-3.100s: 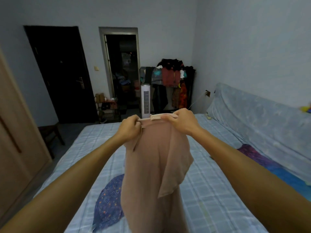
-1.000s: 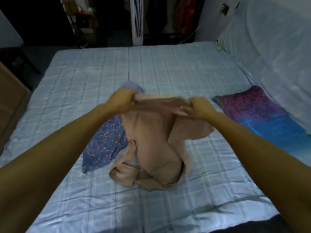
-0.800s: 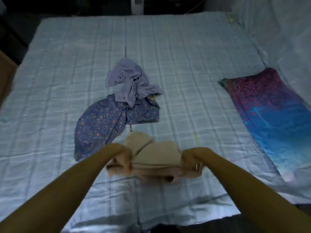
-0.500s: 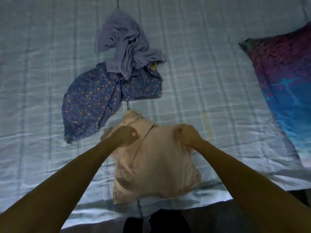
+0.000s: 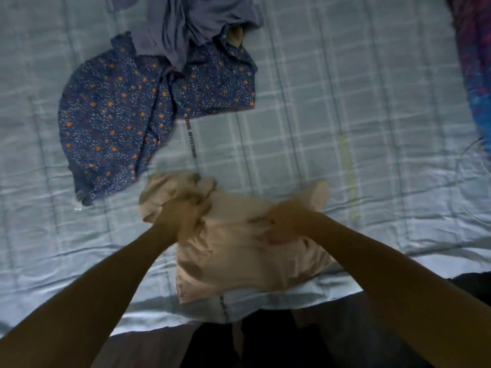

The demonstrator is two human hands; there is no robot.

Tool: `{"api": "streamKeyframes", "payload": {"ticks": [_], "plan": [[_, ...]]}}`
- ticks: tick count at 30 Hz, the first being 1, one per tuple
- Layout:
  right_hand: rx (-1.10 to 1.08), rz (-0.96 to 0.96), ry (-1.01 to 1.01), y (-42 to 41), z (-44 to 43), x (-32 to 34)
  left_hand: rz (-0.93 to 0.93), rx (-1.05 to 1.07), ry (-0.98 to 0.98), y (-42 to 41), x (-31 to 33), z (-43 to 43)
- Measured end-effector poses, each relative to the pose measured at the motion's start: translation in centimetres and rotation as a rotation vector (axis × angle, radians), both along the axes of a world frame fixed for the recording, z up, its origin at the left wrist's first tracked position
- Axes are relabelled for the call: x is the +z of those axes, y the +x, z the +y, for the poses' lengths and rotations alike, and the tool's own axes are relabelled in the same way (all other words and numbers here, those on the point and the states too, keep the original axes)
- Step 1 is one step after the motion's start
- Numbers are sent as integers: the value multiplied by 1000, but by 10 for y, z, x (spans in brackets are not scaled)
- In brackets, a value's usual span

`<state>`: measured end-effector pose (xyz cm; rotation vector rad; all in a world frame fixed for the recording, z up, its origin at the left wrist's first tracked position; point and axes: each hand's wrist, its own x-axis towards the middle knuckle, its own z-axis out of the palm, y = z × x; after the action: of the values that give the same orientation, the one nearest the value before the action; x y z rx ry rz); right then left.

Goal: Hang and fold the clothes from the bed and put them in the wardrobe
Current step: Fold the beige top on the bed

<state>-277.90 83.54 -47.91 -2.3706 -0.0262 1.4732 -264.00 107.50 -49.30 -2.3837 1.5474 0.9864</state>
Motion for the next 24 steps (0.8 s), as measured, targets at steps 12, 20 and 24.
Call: {"api": "streamKeyframes", "payload": {"ticks": [12,20,24], "plan": [[-535,-336,-212,-9,40,4,-14,252,-136,-16,16,-10],[-421,-37,-120,-38,54,-28,62,319,-69,-47,-24,-8],[-375,-10,-87,-33,52,-6,390,613,-257,-24,23,-17]]}}
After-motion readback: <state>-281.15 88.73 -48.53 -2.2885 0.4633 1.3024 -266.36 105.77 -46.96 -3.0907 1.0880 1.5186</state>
